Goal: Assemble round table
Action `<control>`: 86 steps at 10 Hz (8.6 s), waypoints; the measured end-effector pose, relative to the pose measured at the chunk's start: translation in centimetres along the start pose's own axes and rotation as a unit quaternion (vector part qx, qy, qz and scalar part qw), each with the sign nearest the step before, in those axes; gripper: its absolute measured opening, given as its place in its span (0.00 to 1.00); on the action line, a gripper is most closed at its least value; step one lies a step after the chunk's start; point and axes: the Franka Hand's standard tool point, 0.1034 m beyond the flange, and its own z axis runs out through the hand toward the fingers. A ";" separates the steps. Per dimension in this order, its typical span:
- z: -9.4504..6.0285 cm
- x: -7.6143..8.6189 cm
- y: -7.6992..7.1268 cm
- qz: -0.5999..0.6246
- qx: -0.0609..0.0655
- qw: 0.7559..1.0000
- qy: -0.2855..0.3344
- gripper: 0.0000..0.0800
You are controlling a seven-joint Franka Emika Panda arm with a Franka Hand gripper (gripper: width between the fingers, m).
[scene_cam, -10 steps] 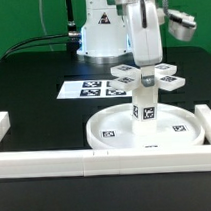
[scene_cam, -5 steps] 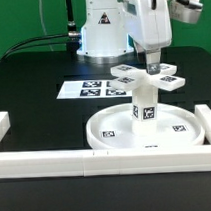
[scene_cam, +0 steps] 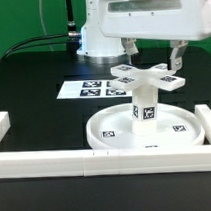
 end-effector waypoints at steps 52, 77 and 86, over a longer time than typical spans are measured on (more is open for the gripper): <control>1.4 0.5 1.4 -0.902 -0.066 0.421 -0.069 0.81; 2.0 0.0 2.0 -0.513 -0.074 0.854 -0.045 0.56; 1.8 -0.1 1.5 -0.016 -0.046 0.999 -0.006 0.56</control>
Offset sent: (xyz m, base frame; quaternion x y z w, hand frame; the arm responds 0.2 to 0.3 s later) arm 0.0000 0.0000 0.0000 0.0000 0.0000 -0.1938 0.9810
